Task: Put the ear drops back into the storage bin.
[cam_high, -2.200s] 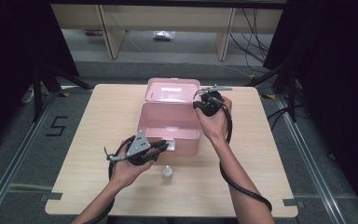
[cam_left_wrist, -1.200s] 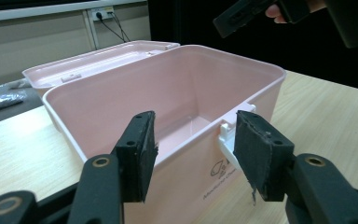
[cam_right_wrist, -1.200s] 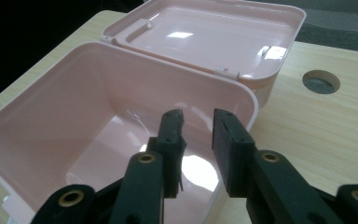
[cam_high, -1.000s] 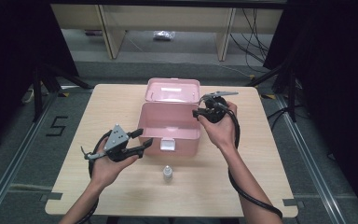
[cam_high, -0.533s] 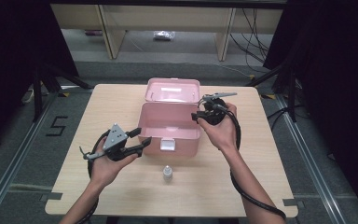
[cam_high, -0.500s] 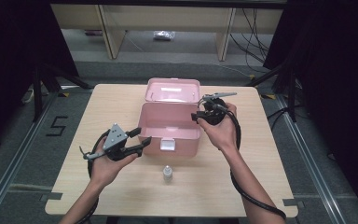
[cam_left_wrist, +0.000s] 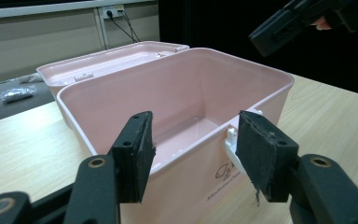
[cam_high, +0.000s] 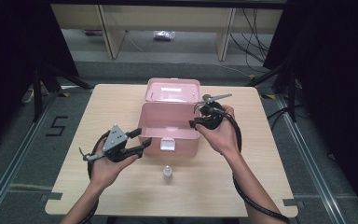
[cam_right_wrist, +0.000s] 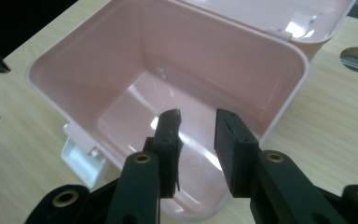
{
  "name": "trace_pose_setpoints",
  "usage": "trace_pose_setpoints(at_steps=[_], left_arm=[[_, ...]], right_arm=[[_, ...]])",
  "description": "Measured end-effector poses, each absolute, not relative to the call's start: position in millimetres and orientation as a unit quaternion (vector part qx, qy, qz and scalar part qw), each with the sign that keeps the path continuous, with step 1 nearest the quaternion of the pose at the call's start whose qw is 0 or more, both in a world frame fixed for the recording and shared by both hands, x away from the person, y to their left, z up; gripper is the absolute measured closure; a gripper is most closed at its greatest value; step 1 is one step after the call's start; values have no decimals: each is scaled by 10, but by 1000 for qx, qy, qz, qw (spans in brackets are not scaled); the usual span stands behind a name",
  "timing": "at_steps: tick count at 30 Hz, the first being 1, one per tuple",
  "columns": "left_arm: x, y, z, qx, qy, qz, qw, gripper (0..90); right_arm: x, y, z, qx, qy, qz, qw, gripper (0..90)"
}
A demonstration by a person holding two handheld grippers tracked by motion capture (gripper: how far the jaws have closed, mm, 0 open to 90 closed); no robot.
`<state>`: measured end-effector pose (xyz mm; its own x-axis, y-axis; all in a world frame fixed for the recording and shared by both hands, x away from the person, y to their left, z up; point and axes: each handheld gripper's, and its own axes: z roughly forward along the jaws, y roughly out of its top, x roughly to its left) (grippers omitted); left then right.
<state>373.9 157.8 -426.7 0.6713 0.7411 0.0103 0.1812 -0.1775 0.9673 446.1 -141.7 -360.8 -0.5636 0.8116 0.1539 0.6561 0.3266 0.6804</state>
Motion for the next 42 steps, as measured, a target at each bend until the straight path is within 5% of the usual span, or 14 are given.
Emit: trace_pose_setpoints(at_steps=[42], left_arm=[[3678,1624,-4400,732,323,244,548,447]], right_arm=[[4055,-975,-3985,308,927,211,23,701]])
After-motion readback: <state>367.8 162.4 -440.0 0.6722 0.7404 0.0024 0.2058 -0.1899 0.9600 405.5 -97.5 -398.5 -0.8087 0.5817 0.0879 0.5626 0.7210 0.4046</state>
